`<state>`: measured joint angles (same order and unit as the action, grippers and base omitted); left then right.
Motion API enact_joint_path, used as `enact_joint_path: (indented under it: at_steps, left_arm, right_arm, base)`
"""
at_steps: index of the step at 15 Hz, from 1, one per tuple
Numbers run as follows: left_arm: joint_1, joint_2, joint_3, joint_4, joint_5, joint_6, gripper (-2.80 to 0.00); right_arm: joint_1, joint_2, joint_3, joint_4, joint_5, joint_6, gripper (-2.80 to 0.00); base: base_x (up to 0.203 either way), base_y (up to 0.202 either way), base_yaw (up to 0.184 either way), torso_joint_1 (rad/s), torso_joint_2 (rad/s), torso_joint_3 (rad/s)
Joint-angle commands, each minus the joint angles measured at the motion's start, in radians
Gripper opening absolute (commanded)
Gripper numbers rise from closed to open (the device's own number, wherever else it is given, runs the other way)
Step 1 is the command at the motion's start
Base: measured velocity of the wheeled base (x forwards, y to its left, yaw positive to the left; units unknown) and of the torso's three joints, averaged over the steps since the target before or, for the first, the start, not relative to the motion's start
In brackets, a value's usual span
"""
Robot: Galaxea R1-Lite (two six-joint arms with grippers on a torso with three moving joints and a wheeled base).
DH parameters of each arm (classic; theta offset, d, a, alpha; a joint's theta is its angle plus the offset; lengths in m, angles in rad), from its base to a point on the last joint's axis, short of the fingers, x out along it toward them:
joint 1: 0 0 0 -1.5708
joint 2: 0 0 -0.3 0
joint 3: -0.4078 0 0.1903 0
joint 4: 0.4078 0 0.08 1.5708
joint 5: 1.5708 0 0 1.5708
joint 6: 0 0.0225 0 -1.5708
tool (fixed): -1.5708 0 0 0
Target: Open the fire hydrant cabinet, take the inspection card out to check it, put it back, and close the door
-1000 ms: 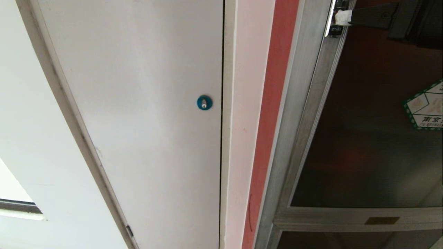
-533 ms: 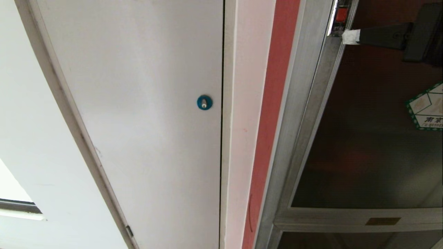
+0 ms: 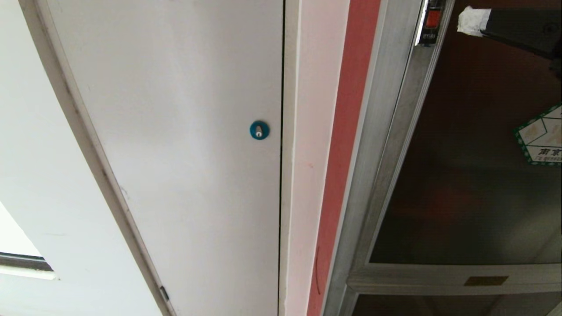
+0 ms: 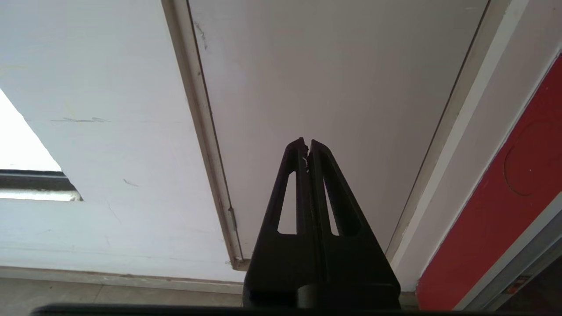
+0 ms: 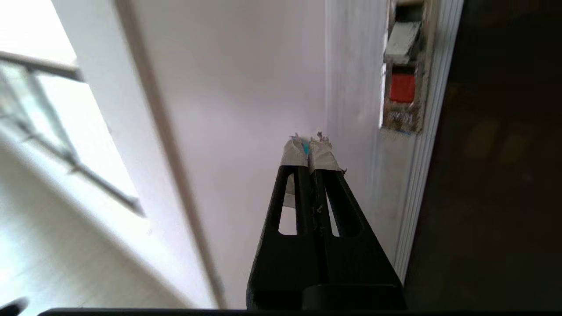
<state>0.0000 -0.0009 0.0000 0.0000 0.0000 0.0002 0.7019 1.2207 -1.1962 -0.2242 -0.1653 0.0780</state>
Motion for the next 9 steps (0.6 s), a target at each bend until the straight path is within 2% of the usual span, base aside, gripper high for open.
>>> enact_joint_path:
  at_steps: [1,3,5,6,9]
  left_arm:
    - [0.0,0.001,0.0,0.0,0.0,0.0,-2.8]
    - [0.0,0.001,0.0,0.0,0.0,0.0,-2.8]
    - [0.0,0.001,0.0,0.0,0.0,0.0,-2.8]
    - [0.0,0.0,0.0,0.0,0.0,0.0,-2.8]
    - [0.0,0.001,0.0,0.0,0.0,0.0,-2.8]
  right_arm:
    - [0.056,0.009,0.046,-0.114,-0.134,-0.046,-2.8]
    - [0.067,0.045,0.103,-0.269,-0.226,-0.135,-2.8]
    - [0.07,0.067,0.172,-0.403,-0.275,-0.215,-2.8]
    - [0.07,0.083,0.192,-0.463,-0.296,-0.242,0.0]
    - [0.07,0.13,0.21,-0.578,-0.324,-0.274,0.0]
  base:
    - [0.0,0.0,0.0,0.0,0.0,0.0]
    - [0.0,0.0,0.0,0.0,0.0,0.0]
    - [0.0,0.0,0.0,0.0,0.0,0.0]
    - [0.0,0.0,0.0,0.0,0.0,0.0]
    - [0.0,0.0,0.0,0.0,0.0,0.0]
